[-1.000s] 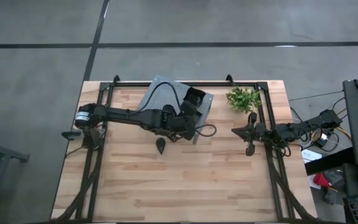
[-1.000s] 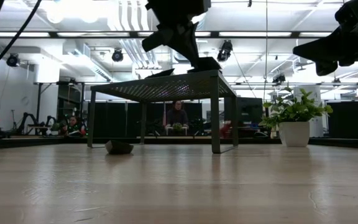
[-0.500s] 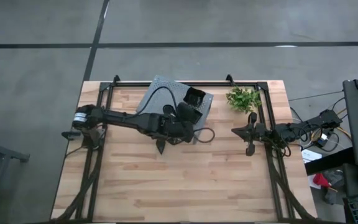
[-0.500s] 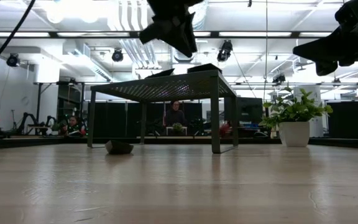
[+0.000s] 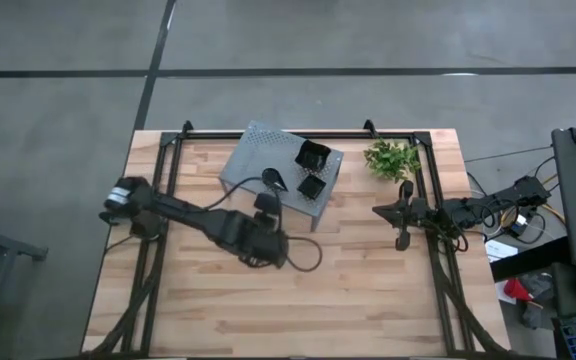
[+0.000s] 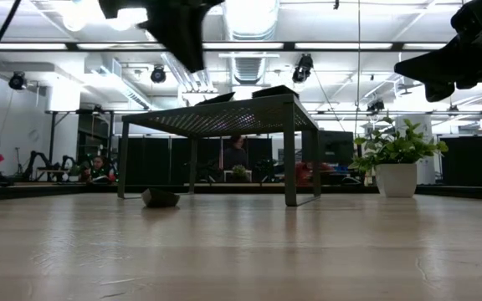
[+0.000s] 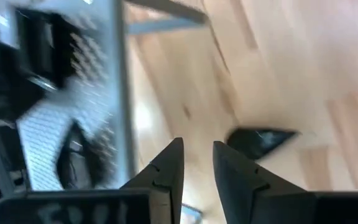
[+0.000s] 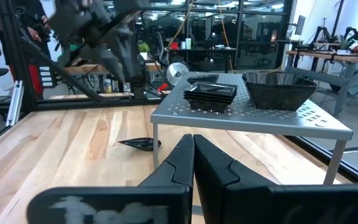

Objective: Pick & Place Mini shaped plates
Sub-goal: Stack the drop shaped plate into the drop shaped plate on the shelf

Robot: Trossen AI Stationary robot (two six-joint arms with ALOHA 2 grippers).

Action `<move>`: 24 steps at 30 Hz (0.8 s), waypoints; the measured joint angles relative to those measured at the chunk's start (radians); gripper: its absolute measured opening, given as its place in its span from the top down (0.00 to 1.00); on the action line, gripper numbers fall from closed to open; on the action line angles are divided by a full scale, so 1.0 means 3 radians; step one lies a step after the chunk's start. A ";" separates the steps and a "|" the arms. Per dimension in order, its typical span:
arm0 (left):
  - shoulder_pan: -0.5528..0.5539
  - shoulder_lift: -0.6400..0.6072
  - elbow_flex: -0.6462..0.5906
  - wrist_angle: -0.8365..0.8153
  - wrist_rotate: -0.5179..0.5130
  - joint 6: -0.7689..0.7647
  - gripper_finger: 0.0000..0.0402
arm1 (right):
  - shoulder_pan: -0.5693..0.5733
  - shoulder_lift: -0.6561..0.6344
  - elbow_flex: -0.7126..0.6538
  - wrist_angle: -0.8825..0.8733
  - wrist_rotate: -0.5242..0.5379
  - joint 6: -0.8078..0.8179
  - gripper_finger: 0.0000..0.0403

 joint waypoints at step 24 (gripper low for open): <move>-0.0254 -0.0150 -0.2155 0.1253 -0.0314 -0.0048 0.81 | 0.0000 0.0000 0.0000 -0.0001 0.0000 -0.0005 0.98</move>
